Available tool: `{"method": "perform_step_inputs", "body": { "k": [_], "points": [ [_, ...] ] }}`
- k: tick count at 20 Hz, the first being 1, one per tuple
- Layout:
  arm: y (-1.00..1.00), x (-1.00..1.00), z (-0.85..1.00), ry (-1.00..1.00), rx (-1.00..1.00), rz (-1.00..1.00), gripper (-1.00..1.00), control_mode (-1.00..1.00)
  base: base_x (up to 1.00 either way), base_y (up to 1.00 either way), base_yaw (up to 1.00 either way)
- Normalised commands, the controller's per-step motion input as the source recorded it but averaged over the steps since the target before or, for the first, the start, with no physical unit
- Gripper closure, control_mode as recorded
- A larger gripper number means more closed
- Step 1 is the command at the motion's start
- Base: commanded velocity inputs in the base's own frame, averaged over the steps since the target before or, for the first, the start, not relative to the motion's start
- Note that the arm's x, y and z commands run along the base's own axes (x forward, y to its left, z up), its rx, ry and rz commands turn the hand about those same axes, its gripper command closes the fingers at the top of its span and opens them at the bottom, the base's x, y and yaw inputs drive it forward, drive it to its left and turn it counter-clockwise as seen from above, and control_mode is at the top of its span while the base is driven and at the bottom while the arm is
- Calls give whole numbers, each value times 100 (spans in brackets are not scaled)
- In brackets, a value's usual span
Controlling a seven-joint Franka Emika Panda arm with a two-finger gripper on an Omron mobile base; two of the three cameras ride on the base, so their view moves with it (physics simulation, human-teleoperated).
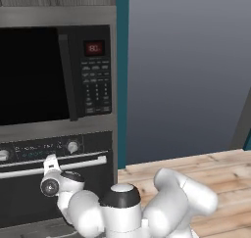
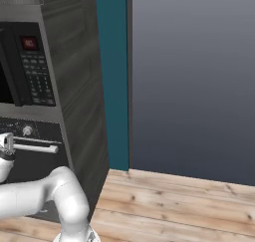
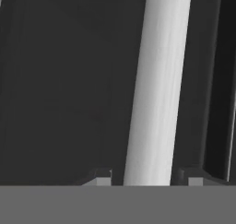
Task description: Take the fish from the oven and place it on the plate on the counter.
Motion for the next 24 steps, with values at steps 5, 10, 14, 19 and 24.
{"method": "perform_step_inputs", "body": {
  "k": [5, 10, 14, 19, 24],
  "points": [
    [2, -50, -66, 9, 0, 0, 100, -100, 0, 0, 0],
    [1, -68, -53, 1, 0, 0, 100, -100, 0, 0, 0],
    [0, -72, -52, 1, 0, 0, 100, -100, 0, 0, 0],
    [0, -71, -59, 0, 0, 0, 100, -100, 0, 0, 0],
    [0, -69, -65, 0, 0, 0, 100, -100, 0, 0, 0]
  ]
}}
